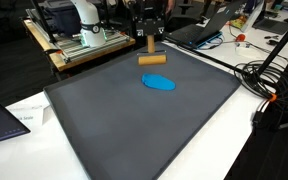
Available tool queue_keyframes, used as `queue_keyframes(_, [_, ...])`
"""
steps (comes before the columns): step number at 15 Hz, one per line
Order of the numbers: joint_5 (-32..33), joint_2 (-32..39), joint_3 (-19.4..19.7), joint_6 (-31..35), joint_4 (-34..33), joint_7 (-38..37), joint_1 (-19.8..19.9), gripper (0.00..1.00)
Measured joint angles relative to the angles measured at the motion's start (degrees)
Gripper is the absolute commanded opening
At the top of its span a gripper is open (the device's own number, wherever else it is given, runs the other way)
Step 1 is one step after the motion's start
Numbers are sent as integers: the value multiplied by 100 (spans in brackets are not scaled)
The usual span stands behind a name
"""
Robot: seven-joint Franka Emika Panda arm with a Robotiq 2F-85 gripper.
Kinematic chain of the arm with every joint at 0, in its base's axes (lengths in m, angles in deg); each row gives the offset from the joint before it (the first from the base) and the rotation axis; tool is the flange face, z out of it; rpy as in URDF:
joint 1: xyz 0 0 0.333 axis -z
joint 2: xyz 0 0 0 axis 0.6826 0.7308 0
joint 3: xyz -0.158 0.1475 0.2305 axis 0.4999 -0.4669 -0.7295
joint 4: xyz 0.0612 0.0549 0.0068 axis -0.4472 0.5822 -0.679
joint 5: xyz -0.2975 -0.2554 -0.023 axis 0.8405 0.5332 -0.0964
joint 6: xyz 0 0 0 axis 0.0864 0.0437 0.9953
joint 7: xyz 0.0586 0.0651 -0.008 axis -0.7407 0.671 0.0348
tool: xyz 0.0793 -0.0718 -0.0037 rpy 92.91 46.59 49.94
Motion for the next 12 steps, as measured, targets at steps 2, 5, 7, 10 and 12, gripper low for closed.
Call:
queue_keyframes(2, [450, -141, -187, 81, 116, -184, -5, 22])
queue_keyframes(5, [1079, -266, -443, 206, 217, -315, -11, 22])
queue_keyframes(7, [1324, -293, -580, 326, 260, -295, -26, 22])
queue_keyframes(10, [1483, -278, -703, 532, 277, -48, -92, 22])
queue_keyframes(12, [1494, -254, -743, 651, 277, 269, -153, 22])
